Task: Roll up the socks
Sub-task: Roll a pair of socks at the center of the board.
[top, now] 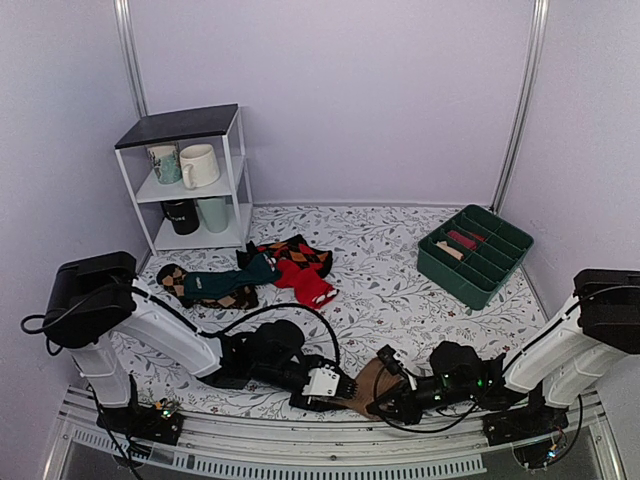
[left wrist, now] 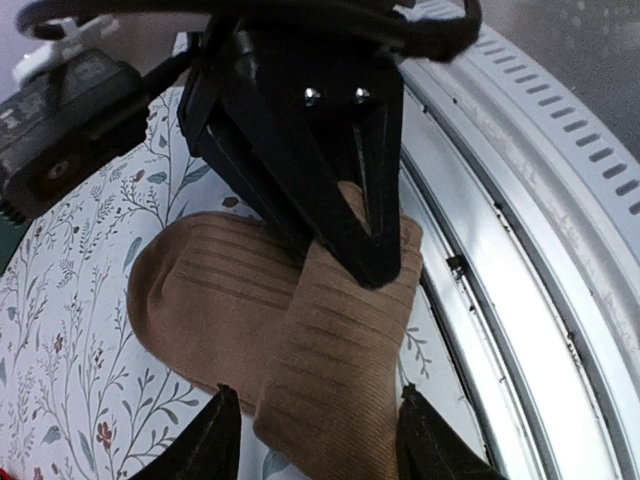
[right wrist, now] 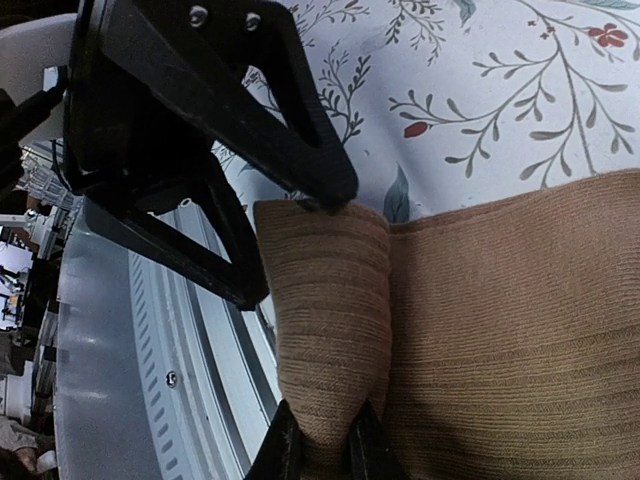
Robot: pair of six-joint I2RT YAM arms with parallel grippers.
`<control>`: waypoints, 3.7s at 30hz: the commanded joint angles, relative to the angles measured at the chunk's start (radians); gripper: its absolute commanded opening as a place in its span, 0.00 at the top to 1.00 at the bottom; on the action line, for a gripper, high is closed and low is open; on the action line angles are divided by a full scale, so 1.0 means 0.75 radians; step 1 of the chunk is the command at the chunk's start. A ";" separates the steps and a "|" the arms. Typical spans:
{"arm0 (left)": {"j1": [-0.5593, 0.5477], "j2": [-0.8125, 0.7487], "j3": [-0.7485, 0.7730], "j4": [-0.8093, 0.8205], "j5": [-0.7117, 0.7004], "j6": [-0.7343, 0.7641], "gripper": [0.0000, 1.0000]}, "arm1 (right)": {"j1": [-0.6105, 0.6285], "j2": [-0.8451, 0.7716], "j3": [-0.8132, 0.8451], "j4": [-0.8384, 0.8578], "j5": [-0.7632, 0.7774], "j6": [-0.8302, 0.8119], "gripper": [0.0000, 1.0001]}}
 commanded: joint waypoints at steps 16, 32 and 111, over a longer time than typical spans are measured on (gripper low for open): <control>-0.022 0.133 0.091 -0.087 0.078 0.061 0.52 | -0.077 0.168 -0.029 -0.119 -0.248 0.034 0.99; -0.019 0.202 0.193 -0.421 0.088 -0.199 1.00 | -0.102 -0.043 0.034 -0.388 -0.001 -0.047 0.54; 0.013 0.084 0.076 0.142 0.121 -0.057 0.47 | 0.087 -0.012 -0.144 -0.165 0.182 0.198 0.97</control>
